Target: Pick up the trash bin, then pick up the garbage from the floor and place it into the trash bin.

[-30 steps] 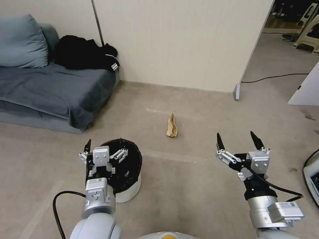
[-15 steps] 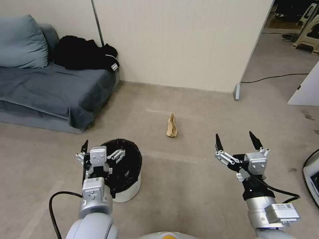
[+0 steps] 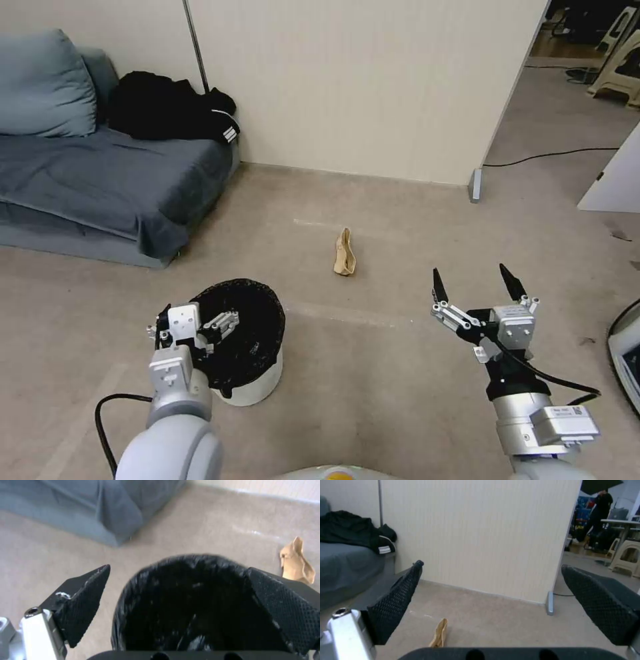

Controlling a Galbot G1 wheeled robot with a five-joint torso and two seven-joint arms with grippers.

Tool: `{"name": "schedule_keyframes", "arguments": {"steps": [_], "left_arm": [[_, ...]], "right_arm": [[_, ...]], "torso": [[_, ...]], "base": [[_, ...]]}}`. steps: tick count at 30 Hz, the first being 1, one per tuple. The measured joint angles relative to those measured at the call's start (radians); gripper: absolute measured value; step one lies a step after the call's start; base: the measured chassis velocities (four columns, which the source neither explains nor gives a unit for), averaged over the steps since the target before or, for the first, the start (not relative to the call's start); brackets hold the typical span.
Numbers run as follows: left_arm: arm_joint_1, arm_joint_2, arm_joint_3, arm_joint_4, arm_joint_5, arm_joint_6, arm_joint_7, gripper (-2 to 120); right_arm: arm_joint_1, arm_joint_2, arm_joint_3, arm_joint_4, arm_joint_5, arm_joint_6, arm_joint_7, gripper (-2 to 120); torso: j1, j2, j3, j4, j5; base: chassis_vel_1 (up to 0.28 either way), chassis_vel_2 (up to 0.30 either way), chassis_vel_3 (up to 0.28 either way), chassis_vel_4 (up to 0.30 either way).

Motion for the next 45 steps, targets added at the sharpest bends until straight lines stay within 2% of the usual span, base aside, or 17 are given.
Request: {"name": "schedule_keyframes", "arguments": {"steps": [2, 4, 7, 15, 18, 23, 41, 45], "left_arm": [[-0.005, -0.001, -0.008, 0.009, -0.022, 0.008, -0.004, 100], [-0.02, -0.001, -0.023, 0.033, -0.103, 0.036, -0.023, 100], [-0.034, 0.0, -0.038, 0.057, -0.128, 0.046, -0.03, 100], [-0.058, 0.005, -0.071, 0.104, -0.141, 0.05, -0.051, 100], [-0.07, 0.004, -0.076, 0.128, -0.165, 0.046, -0.097, 100], [-0.076, 0.003, -0.09, 0.132, -0.177, 0.045, -0.118, 100], [-0.096, -0.012, -0.123, 0.189, -0.219, 0.059, -0.142, 98], [-0.107, -0.012, -0.138, 0.225, -0.227, 0.064, -0.142, 97]], "right_arm": [[0.001, 0.0, 0.0, 0.005, 0.001, -0.003, -0.001, 100], [0.001, 0.0, 0.0, 0.009, 0.001, -0.006, -0.006, 100], [0.006, 0.0, 0.001, 0.011, 0.0, -0.006, -0.014, 100], [0.005, 0.0, 0.007, 0.028, -0.002, -0.009, -0.021, 100], [-0.001, 0.0, 0.008, 0.035, -0.005, -0.005, -0.022, 100], [-0.007, 0.0, 0.007, 0.035, -0.015, 0.007, -0.026, 100], [-0.018, 0.0, 0.002, 0.043, -0.016, 0.018, -0.039, 100], [-0.017, 0.0, 0.001, 0.043, -0.004, 0.021, -0.048, 100]], "torso": [[0.0, 0.0, 0.0, 0.0001, 0.0], [0.0, 0.0, 0.0, 0.0001, -0.0001], [0.0, 0.0, 0.0, 0.0, 0.0], [0.0, 0.0, 0.0, 0.0, 0.0], [0.0, 0.0, 0.0, 0.0, -0.0001], [0.0, 0.0, 0.0, 0.0001, 0.0001], [0.0, 0.0, 0.0, 0.0, 0.0001], [0.0, 0.0, 0.0, 0.0001, 0.0]], "base": [[0.0, 0.0, 0.0, 0.0], [0.0, 0.0, 0.0, 0.0], [0.0, 0.0, 0.0, 0.0], [0.0, 0.0, 0.0, 0.0], [0.0, 0.0, 0.0, 0.0], [0.0, 0.0, 0.0, 0.0], [0.0, 0.0, 0.0, 0.0], [0.0, 0.0, 0.0, 0.0]]}}
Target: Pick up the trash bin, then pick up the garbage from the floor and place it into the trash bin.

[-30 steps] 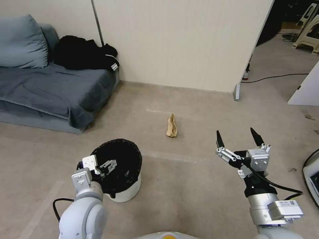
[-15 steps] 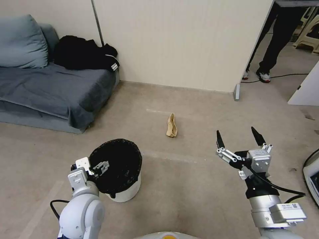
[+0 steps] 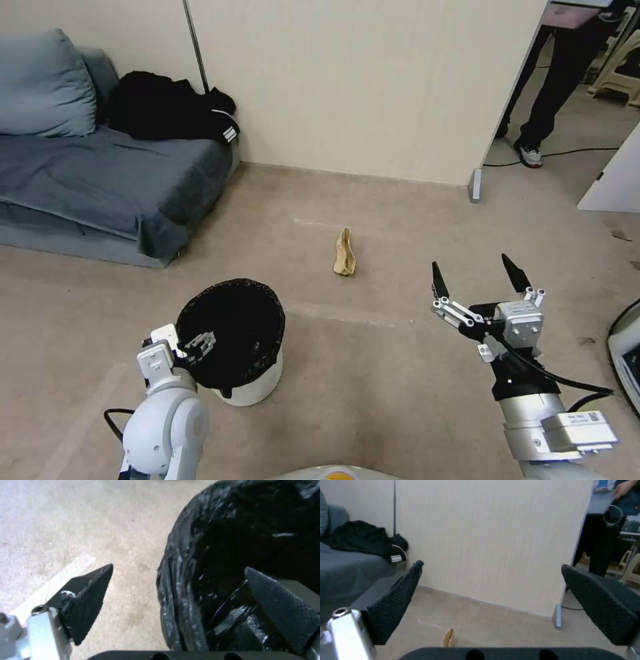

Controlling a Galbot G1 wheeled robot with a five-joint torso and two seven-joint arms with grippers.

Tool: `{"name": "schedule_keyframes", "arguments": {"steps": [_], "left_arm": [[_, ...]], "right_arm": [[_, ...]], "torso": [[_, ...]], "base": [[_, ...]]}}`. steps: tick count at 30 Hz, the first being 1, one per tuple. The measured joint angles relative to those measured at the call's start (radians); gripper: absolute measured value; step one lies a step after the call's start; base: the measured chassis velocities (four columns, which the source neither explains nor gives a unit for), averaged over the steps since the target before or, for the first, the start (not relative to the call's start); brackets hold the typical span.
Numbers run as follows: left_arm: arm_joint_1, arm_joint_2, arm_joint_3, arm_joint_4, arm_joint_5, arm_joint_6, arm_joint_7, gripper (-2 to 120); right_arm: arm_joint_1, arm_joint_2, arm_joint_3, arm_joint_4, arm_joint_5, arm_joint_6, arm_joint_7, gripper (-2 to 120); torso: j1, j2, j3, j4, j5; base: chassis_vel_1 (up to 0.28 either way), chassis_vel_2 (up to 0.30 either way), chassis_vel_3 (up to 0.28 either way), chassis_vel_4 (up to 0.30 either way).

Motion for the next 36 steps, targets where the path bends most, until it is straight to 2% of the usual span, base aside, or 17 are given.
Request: {"name": "schedule_keyframes", "arguments": {"steps": [6, 9, 15, 17, 19, 21, 26, 29, 36], "left_arm": [[-0.008, 0.001, -0.013, 0.035, -0.013, 0.004, -0.001, 87], [-0.018, 0.001, -0.018, 0.055, -0.024, 0.005, -0.007, 74], [-0.026, -0.001, -0.019, 0.083, -0.034, 0.007, -0.008, 68], [-0.027, -0.006, -0.017, 0.095, -0.034, 0.006, -0.007, 58], [-0.028, -0.006, -0.016, 0.098, -0.034, 0.006, -0.007, 56], [-0.033, -0.01, -0.01, 0.108, -0.032, 0.002, -0.004, 34], [-0.036, -0.012, -0.006, 0.112, -0.03, 0.0, -0.003, 23], [-0.037, -0.017, 0.0, 0.121, -0.026, -0.006, -0.003, 9], [-0.037, -0.026, 0.013, 0.133, -0.016, -0.016, -0.001, 8]], "right_arm": [[0.001, 0.0, -0.002, -0.002, 0.007, 0.002, -0.009, 100], [0.0, 0.0, -0.001, -0.002, 0.008, 0.005, -0.01, 100], [0.0, 0.0, 0.001, -0.002, 0.009, 0.005, -0.01, 100], [0.0, 0.0, 0.001, -0.001, 0.009, 0.005, -0.01, 100], [0.0, 0.0, 0.001, -0.001, 0.009, 0.005, -0.01, 100], [-0.001, 0.0, 0.002, -0.003, 0.008, 0.005, -0.01, 100], [-0.001, 0.0, 0.0, -0.004, 0.007, 0.005, -0.01, 100], [0.001, 0.0, -0.001, -0.005, 0.005, 0.005, -0.011, 100], [0.002, 0.0, -0.001, -0.004, 0.005, 0.005, -0.012, 100]], "torso": [[0.0, 0.0, 0.0, 0.0001, -0.0001], [0.0, 0.0, 0.0, 0.0, 0.0], [0.0, 0.0, 0.0, -0.0001, 0.0], [0.0, 0.0, 0.0, 0.0, 0.0], [0.0, 0.0, 0.0, 0.0001, 0.0001], [0.0, 0.0, 0.0, 0.0, 0.0005], [0.0, 0.0, 0.0, 0.0002, 0.0007], [0.0, 0.0, 0.0, 0.0003, 0.001], [0.0, 0.0, 0.0, 0.0005, 0.0012]], "base": [[0.0, 0.0, 0.0, 0.0], [0.0, 0.0, 0.0, 0.0], [0.0, 0.0, 0.0, 0.0], [0.0, 0.0, 0.0, 0.0], [0.0, 0.0, 0.0, 0.0], [0.0, 0.0, 0.0, 0.0], [0.0, 0.0, 0.0, 0.0], [0.0, 0.0, 0.0, 0.0], [0.0, 0.0, 0.0, 0.0]]}}
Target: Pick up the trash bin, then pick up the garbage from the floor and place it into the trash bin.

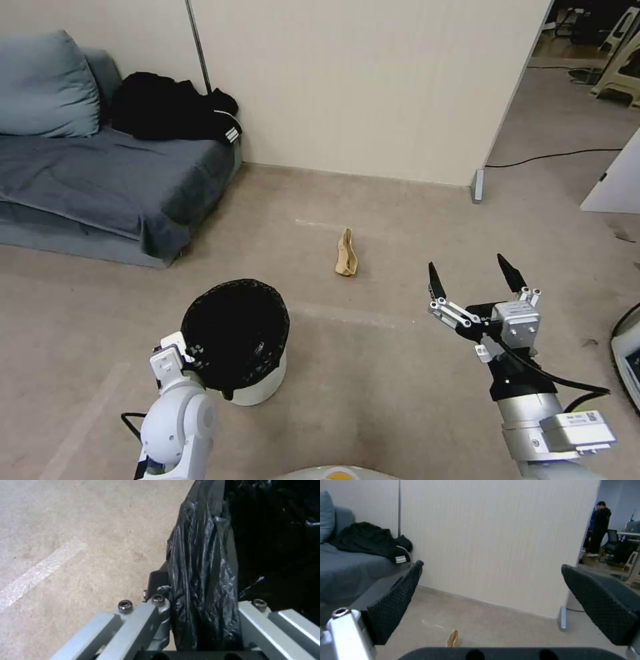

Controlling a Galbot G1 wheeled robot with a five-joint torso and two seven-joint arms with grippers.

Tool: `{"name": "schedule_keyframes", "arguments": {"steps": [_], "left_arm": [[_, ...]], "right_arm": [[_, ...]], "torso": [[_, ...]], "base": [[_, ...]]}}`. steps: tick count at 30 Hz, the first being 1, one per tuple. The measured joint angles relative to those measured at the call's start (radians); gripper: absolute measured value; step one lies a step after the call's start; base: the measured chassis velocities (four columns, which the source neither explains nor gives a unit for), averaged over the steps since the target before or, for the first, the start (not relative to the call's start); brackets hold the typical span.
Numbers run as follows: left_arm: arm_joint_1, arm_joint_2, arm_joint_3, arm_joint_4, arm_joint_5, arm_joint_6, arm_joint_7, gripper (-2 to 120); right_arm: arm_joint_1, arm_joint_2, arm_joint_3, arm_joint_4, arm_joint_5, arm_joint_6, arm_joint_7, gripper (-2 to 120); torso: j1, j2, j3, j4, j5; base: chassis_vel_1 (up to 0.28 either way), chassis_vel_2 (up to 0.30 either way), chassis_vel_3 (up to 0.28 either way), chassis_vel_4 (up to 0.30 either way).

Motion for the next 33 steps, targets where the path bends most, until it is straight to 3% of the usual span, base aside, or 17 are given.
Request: {"name": "schedule_keyframes", "arguments": {"steps": [8, 12, 22, 33], "left_arm": [[0.004, -0.008, 0.008, -0.001, 0.01, -0.008, 0.005, 8], [0.017, -0.006, 0.009, -0.032, 0.028, -0.011, 0.022, 7], [0.091, 0.01, 0.066, -0.252, 0.144, -0.051, 0.057, 2], [0.154, 0.044, 0.128, -0.401, 0.231, -0.067, 0.07, 2]], "right_arm": [[0.0, 0.0, -0.002, -0.004, -0.018, 0.007, 0.005, 100], [0.002, 0.0, -0.015, 0.0, -0.024, -0.016, 0.032, 100], [0.01, 0.0, -0.016, -0.01, -0.018, 0.013, 0.05, 100], [0.017, 0.0, -0.021, -0.034, 0.023, 0.103, 0.076, 100]], "torso": [[0.0, 0.0, 0.0, -0.0003, -0.0005], [0.0, 0.0, 0.0, -0.0008, -0.003], [0.0, 0.0, 0.0, -0.0008, -0.002], [0.0, 0.0, 0.0, -0.0006, -0.0011]], "base": [[0.0, 0.0, 0.0, 0.0], [0.0, 0.0, 0.0, 0.0], [0.0, 0.0, 0.0, 0.0], [0.0, 0.0, 0.0, 0.0]]}}
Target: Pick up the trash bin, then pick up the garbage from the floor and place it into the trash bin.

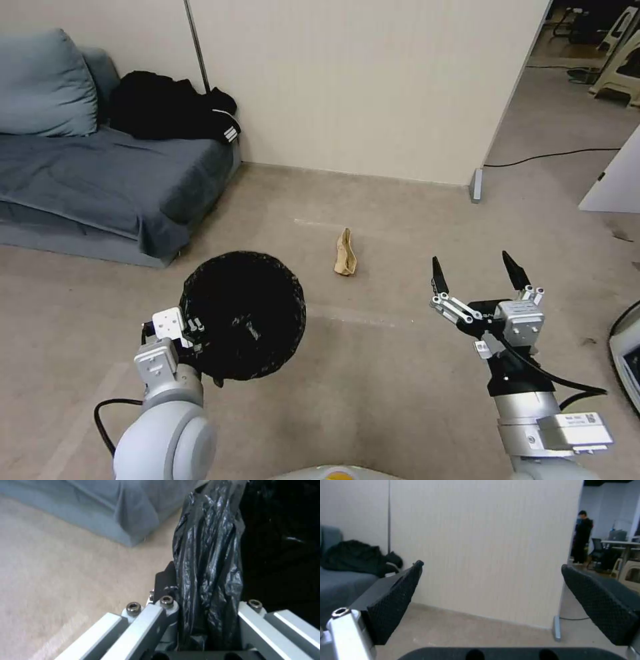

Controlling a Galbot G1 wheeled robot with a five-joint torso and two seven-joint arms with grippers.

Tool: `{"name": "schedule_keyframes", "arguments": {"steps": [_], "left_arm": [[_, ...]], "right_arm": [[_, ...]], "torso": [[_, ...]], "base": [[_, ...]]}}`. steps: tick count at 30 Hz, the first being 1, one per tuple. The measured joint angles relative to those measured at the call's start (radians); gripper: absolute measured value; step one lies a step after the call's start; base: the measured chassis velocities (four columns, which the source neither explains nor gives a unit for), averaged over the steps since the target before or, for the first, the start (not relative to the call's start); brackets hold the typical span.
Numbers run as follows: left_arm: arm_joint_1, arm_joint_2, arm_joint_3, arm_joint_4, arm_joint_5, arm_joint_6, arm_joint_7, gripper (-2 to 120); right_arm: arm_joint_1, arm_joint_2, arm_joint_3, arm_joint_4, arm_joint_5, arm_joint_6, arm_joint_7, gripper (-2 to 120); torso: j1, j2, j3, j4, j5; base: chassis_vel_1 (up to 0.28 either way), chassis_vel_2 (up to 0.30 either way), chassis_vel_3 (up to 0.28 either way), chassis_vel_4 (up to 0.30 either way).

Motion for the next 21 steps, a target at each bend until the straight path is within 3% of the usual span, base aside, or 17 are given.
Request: {"name": "schedule_keyframes", "arguments": {"steps": [13, 21], "left_arm": [[0.093, -0.003, 0.06, -0.056, 0.137, -0.086, 0.016, 2], [0.104, -0.014, 0.061, -0.057, 0.161, -0.128, -0.001, 2]], "right_arm": [[-0.007, 0.0, 0.005, 0.003, 0.007, 0.029, -0.006, 100], [-0.011, 0.0, -0.001, -0.025, -0.017, 0.043, -0.018, 100]], "torso": [[0.0, 0.0, 0.0, 0.0002, -0.0001], [0.0, 0.0, 0.0, 0.0001, -0.0001]], "base": [[0.0, 0.0, 0.0, 0.0], [0.0, 0.0, 0.0, 0.0]]}}
